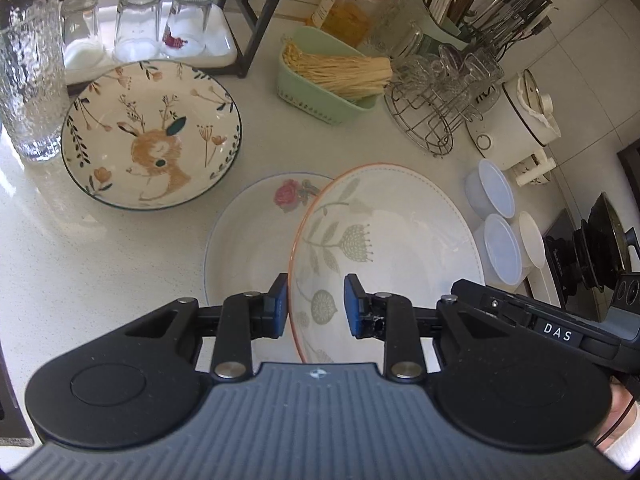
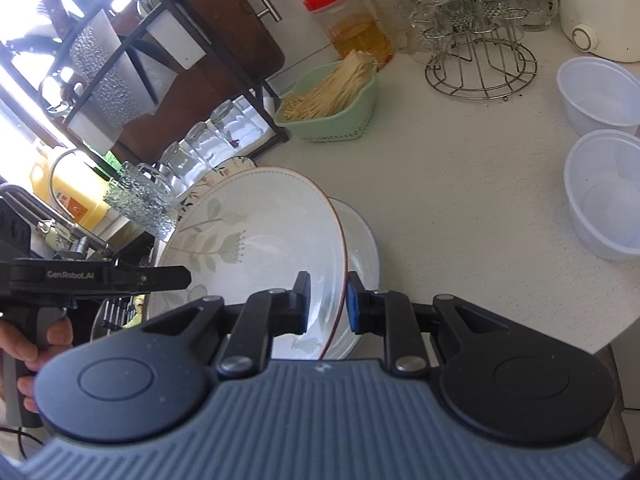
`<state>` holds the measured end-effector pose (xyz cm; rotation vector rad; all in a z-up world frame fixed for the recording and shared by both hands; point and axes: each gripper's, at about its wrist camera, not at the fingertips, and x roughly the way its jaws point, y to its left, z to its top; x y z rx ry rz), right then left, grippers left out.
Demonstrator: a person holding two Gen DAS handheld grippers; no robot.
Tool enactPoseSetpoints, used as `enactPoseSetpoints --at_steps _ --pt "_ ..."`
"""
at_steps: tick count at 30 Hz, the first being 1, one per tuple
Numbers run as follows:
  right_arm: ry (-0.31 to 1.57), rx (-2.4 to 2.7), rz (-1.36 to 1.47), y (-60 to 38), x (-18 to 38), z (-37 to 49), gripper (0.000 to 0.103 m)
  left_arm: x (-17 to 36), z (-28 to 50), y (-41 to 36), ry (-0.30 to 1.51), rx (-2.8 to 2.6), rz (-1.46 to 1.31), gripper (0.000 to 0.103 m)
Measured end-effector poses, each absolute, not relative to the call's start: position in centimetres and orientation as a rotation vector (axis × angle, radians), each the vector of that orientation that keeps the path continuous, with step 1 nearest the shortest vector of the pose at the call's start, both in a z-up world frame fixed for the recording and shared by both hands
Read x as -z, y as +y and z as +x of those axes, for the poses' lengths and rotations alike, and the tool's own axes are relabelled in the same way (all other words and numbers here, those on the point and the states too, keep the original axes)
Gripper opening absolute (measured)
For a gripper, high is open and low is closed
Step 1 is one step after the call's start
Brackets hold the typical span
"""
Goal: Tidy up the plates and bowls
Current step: 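Lift the leaf-pattern plate with both grippers and carry it over the rose plate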
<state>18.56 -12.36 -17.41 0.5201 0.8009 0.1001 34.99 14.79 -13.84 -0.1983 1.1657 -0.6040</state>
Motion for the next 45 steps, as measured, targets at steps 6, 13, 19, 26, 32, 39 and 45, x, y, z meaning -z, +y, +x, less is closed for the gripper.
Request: enactPoseSetpoints --at_steps 6,13,19,26,32,39,45 --pt "0.79 -0.106 0.522 -13.3 18.1 18.2 0.022 15.5 35.2 14.0 1.193 0.605 -0.19 0.031" --pt "0.812 -0.09 0.467 -13.6 19.4 19.1 0.022 17.7 36.6 12.6 1.23 0.605 -0.143 0.031" --pt "0.825 -0.123 0.455 -13.1 19.9 20.4 0.022 18.0 37.4 13.8 1.229 0.548 -0.173 0.031" --pt "0.834 -0.165 0.41 -11.4 20.0 22.3 0.022 18.8 38.3 14.9 1.233 0.471 -0.176 0.031" --pt "0.849 -0.176 0.396 -11.2 20.6 23.6 0.022 19.2 38.5 14.7 1.247 0.435 -0.166 0.031" --pt "0.873 -0.174 0.381 -11.1 21.3 24.1 0.022 19.9 38.2 14.8 1.28 0.415 -0.167 0.031" --pt "0.874 -0.159 0.39 -11.1 21.6 24.3 0.022 19.9 38.4 14.4 1.301 0.385 -0.172 0.032"
